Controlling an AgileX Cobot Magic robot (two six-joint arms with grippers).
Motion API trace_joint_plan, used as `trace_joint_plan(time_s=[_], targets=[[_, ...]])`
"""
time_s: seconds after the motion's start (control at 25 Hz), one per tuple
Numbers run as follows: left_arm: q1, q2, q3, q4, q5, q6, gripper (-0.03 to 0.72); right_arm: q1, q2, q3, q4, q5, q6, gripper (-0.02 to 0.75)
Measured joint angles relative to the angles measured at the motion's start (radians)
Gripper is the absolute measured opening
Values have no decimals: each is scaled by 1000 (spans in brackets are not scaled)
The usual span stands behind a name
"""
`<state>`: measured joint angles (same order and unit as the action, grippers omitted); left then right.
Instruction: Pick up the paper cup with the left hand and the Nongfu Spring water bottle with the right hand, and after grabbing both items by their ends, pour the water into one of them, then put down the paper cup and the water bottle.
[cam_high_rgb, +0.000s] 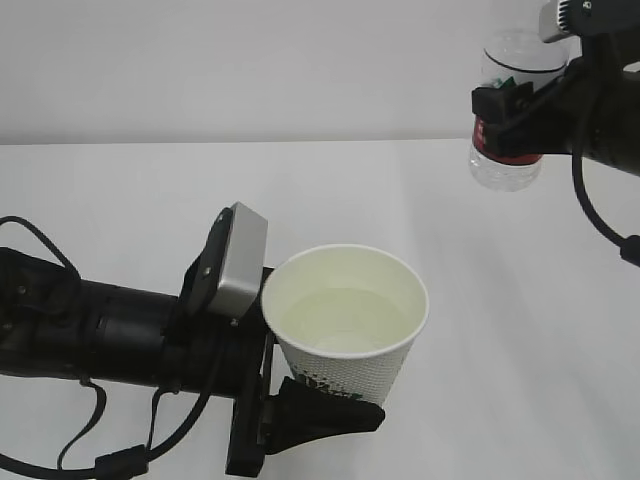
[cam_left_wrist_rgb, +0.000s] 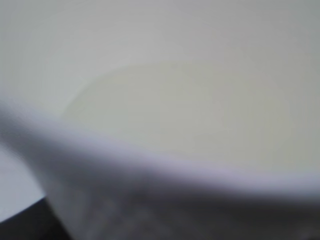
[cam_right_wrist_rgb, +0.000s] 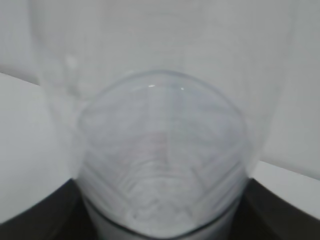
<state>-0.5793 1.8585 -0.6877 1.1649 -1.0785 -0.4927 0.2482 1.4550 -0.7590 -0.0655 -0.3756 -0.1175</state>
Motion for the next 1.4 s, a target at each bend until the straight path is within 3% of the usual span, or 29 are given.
trace_joint_plan(time_s=[0.72, 1.4], targets=[[0, 0, 0, -4, 0, 0, 526, 0, 0, 0, 312, 4, -300, 470], [0, 0, 0, -7, 1, 0, 526, -25, 0, 0, 391, 9, -339, 469]])
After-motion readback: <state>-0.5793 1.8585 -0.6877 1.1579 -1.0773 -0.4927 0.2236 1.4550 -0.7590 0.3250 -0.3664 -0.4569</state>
